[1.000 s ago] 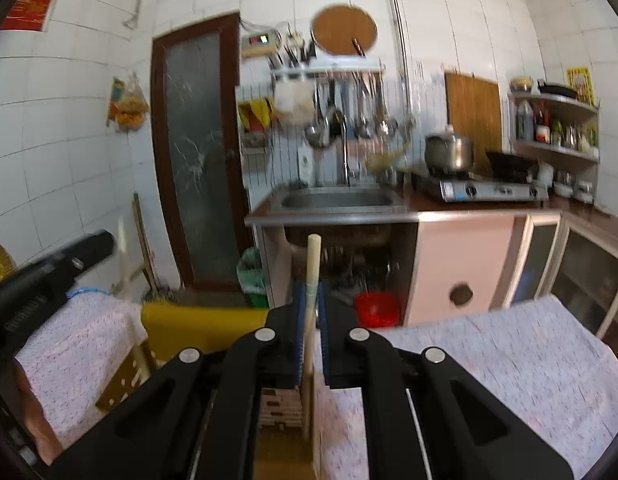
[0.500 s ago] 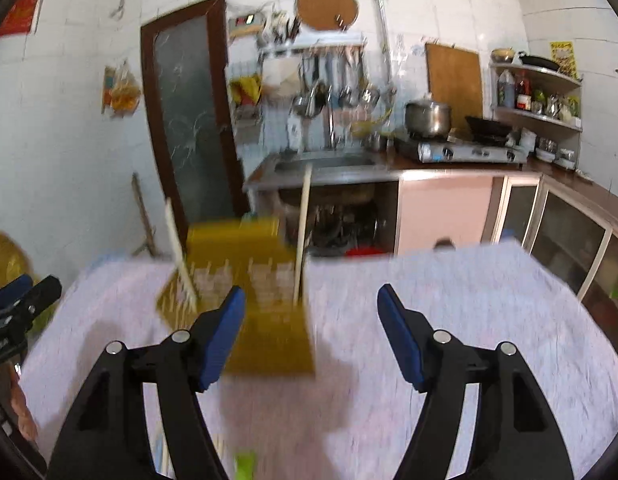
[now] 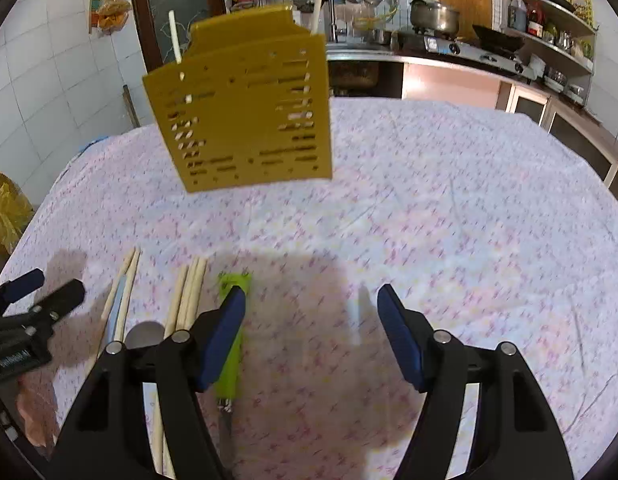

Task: Organize utensils
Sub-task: 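Bring the open left tool back to the remaining utensils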

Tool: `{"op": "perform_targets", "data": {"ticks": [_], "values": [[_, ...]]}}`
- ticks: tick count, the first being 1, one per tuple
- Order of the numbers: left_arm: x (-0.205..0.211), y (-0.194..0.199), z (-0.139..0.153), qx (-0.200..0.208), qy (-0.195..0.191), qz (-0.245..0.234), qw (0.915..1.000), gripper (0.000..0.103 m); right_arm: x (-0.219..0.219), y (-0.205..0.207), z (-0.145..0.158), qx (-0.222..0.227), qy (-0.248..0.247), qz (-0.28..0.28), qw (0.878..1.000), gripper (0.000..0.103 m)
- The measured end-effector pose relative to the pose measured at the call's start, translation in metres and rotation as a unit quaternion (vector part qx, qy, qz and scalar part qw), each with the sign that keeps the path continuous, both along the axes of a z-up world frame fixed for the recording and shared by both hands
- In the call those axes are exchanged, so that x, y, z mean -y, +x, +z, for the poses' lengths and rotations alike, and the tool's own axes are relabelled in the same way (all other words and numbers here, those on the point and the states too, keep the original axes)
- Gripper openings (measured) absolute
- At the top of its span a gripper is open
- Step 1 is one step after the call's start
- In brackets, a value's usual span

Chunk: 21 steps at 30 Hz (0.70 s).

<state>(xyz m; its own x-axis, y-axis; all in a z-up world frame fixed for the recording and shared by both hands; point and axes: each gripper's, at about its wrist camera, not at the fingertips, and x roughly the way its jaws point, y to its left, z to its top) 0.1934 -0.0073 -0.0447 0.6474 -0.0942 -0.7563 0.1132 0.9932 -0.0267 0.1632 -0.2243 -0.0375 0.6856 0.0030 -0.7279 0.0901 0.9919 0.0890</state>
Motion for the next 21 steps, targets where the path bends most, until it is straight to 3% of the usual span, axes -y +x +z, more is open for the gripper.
{"op": "perform_targets", "data": {"ticks": [7,21], "values": [[0.006,0.002,-0.018,-0.029,0.01,-0.004,0.9995,0.098,-0.002,-0.002,-0.005,-0.012,0.004,-0.003,1.0,0.068],[0.008,0.007,-0.019,-0.038,0.015,-0.004,0.9992,0.098,-0.014,-0.004,-0.003,-0.013,0.009,0.011,1.0,0.068]]}}
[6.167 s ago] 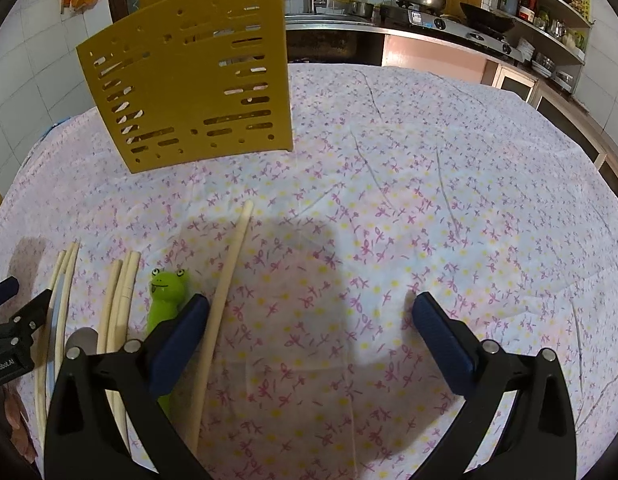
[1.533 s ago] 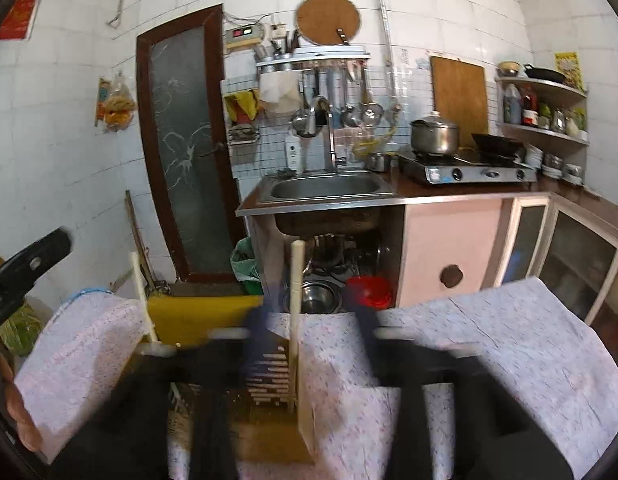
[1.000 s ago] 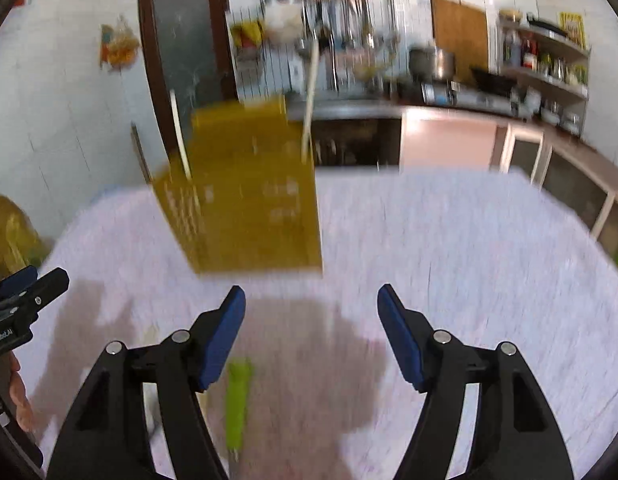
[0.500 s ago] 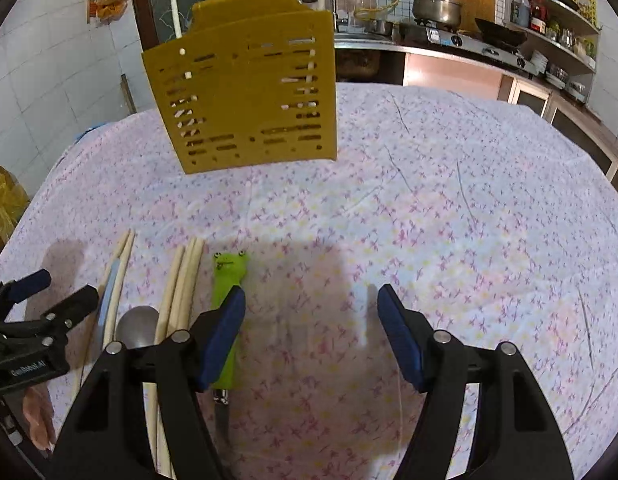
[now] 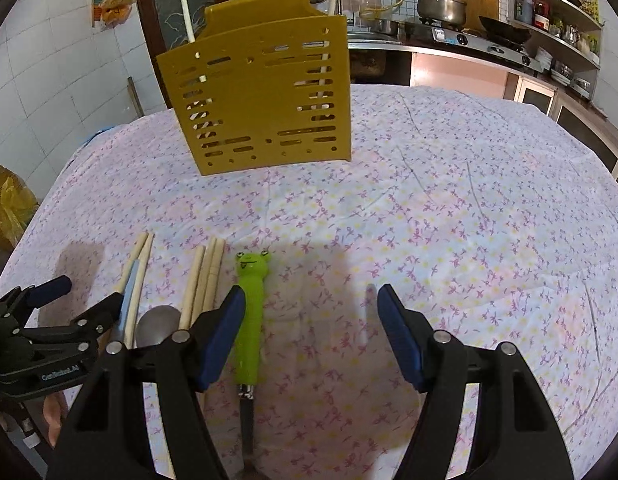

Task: Organize utensils
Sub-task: 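Bring the open left tool back to the remaining utensils, then grasp the green frog-handled fork with the right tool while the left tool grasps a chopstick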

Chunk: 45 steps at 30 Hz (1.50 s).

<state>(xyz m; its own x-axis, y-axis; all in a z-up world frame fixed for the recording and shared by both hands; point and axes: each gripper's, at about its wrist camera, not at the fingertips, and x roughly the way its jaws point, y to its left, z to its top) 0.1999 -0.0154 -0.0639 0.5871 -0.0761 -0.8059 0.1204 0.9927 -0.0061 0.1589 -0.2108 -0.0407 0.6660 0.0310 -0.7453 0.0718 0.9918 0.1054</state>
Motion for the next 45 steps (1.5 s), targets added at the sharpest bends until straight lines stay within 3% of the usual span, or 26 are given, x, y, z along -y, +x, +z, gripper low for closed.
{"op": "perform_targets", "data": {"ticks": [14,21,29,31,33,35,41,45], "values": [[0.002,0.0,0.0,0.0,0.004,0.0,1.0,0.098,-0.013,-0.001,-0.005,-0.023,-0.012,0.003,1.0,0.066],[0.002,0.0,0.0,0.0,0.002,0.0,1.0,0.098,-0.01,0.005,-0.005,-0.021,-0.015,-0.003,1.0,0.048],[0.002,0.001,0.0,0.0,0.001,0.003,1.0,0.098,-0.014,0.011,-0.003,-0.033,-0.021,-0.004,0.999,0.041],[0.003,0.003,0.0,0.002,0.002,0.0,1.0,0.095,-0.017,0.014,-0.003,-0.035,-0.023,-0.007,0.999,0.036],[0.005,0.006,0.003,0.007,0.001,-0.004,1.0,0.085,-0.019,0.015,-0.002,-0.036,-0.018,-0.002,0.999,0.023],[0.009,0.011,0.004,0.008,0.0,-0.01,0.9999,0.079,-0.019,0.015,-0.002,-0.034,-0.02,0.001,0.999,0.019],[0.017,0.024,0.006,0.007,0.0,-0.026,0.9996,0.061,-0.013,0.016,-0.002,-0.036,-0.009,0.001,0.999,0.017],[0.02,0.032,0.01,-0.003,-0.006,-0.028,0.9996,0.04,-0.016,0.022,-0.002,-0.039,-0.011,-0.004,0.999,0.017]]}}
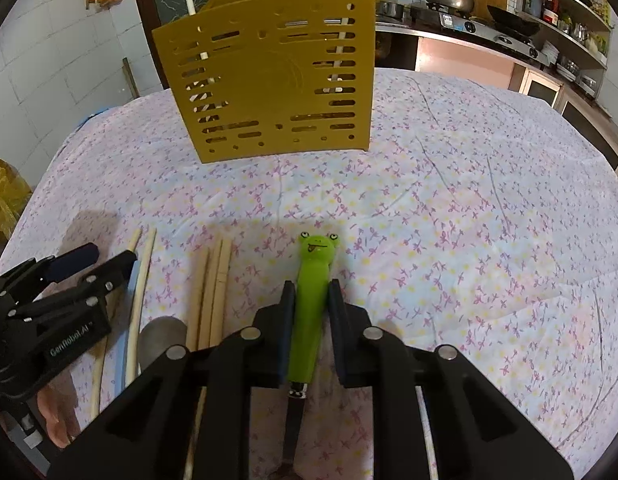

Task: Organize utensils
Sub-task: 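Grasp the green frog-handled fork with the right tool while the left tool grasps a chopstick, then carry the fork and chopstick to the yellow holder and release both inside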

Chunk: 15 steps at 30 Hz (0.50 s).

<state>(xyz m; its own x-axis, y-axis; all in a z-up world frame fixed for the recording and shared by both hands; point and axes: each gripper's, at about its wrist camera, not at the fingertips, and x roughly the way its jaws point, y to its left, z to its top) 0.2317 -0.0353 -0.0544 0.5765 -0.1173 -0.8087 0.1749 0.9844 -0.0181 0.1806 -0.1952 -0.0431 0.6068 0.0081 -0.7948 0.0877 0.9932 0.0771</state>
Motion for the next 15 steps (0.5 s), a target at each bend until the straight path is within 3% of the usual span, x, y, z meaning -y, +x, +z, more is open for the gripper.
{"op": "perform_targets", "data": {"ticks": [3,6,12,15], "values": [[0.004,0.001,0.002,-0.008,-0.006,-0.01,0.9999,0.021,-0.001,0.0,0.0,0.003,-0.001,0.0,1.0,0.017],[0.007,-0.002,0.002,-0.007,-0.012,-0.017,0.9998,0.008,0.0,-0.003,0.0,0.008,0.002,-0.003,1.0,0.016],[0.003,-0.013,0.004,0.008,-0.021,-0.011,0.9997,0.006,0.008,-0.019,0.016,0.047,0.007,-0.004,0.999,0.016],[0.0,-0.025,0.018,0.035,-0.026,-0.004,0.999,0.006,0.014,-0.029,0.027,0.072,0.013,-0.008,0.997,0.016]]}}
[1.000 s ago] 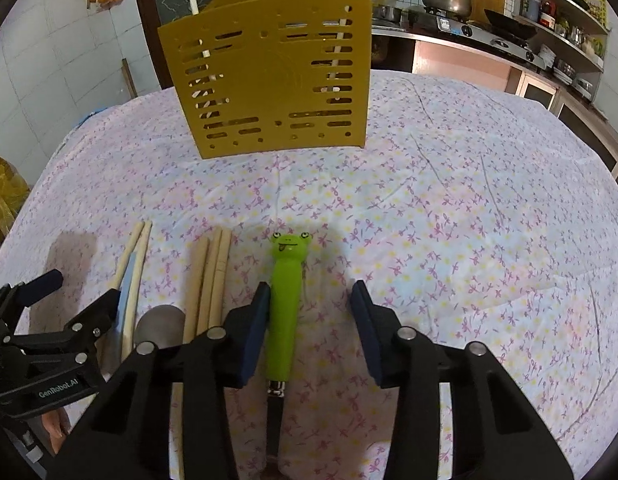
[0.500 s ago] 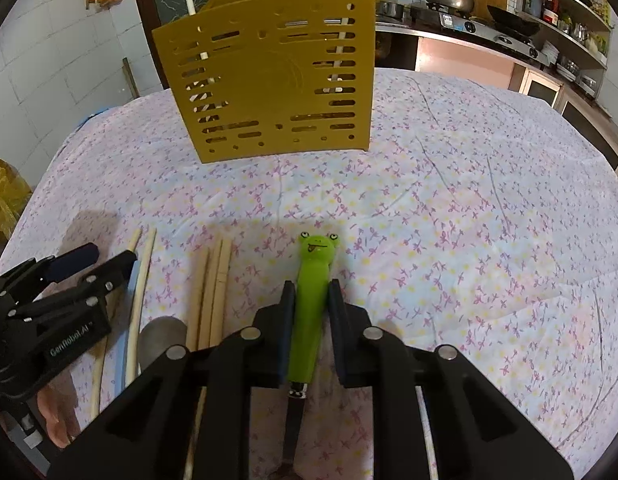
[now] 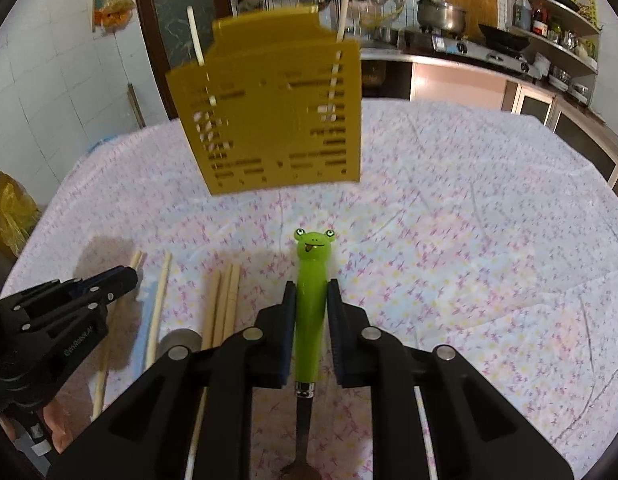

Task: Organize utensils
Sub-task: 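Carry the fork and chopstick to the yellow holder and release both inside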

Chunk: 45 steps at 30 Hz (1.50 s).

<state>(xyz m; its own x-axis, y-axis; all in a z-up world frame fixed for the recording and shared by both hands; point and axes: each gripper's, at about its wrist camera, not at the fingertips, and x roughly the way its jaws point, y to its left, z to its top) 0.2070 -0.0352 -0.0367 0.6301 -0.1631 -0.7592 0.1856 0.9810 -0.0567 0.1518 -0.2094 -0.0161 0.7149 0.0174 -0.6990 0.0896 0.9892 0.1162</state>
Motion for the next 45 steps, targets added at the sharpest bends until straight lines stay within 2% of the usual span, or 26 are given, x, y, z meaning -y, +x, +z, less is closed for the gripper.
{"op": "perform_targets", "data": {"ticks": [4,8,11,16,20,25,31,37,40,45], "values": [[-0.004,-0.024,0.028,0.061,0.0,0.004,0.9981,0.005,0.01,-0.017,0.017,0.044,0.015,-0.01,0.999,0.016],[-0.008,-0.054,0.056,0.135,0.006,0.02,0.9906,0.005,0.017,-0.034,0.033,0.09,0.01,-0.019,0.996,0.016],[-0.012,-0.073,0.068,0.175,0.006,0.028,0.9842,0.005,0.021,-0.047,0.039,0.117,0.014,-0.024,0.993,0.016],[-0.019,-0.094,0.082,0.217,-0.007,0.038,0.9754,0.005,0.022,-0.066,0.044,0.158,0.006,-0.029,0.987,0.016],[-0.024,-0.115,0.089,0.26,-0.005,0.046,0.9645,0.005,0.025,-0.075,0.047,0.174,0.008,-0.028,0.984,0.016],[-0.034,-0.128,0.093,0.27,-0.024,0.053,0.961,0.005,0.029,-0.089,0.049,0.194,0.009,-0.029,0.981,0.016],[-0.033,-0.13,0.107,0.283,-0.032,0.049,0.9573,0.005,0.032,-0.095,0.064,0.222,0.008,-0.027,0.975,0.016],[-0.022,-0.109,0.135,0.309,-0.045,0.042,0.949,0.005,0.036,-0.072,0.095,0.25,0.003,-0.028,0.968,0.016],[-0.015,-0.091,0.156,0.324,-0.059,0.04,0.9435,0.005,0.035,-0.052,0.113,0.263,-0.003,-0.026,0.965,0.016],[0.004,-0.049,0.213,0.365,-0.079,0.032,0.9271,0.005,0.038,-0.014,0.153,0.292,-0.015,-0.03,0.956,0.016]]}}
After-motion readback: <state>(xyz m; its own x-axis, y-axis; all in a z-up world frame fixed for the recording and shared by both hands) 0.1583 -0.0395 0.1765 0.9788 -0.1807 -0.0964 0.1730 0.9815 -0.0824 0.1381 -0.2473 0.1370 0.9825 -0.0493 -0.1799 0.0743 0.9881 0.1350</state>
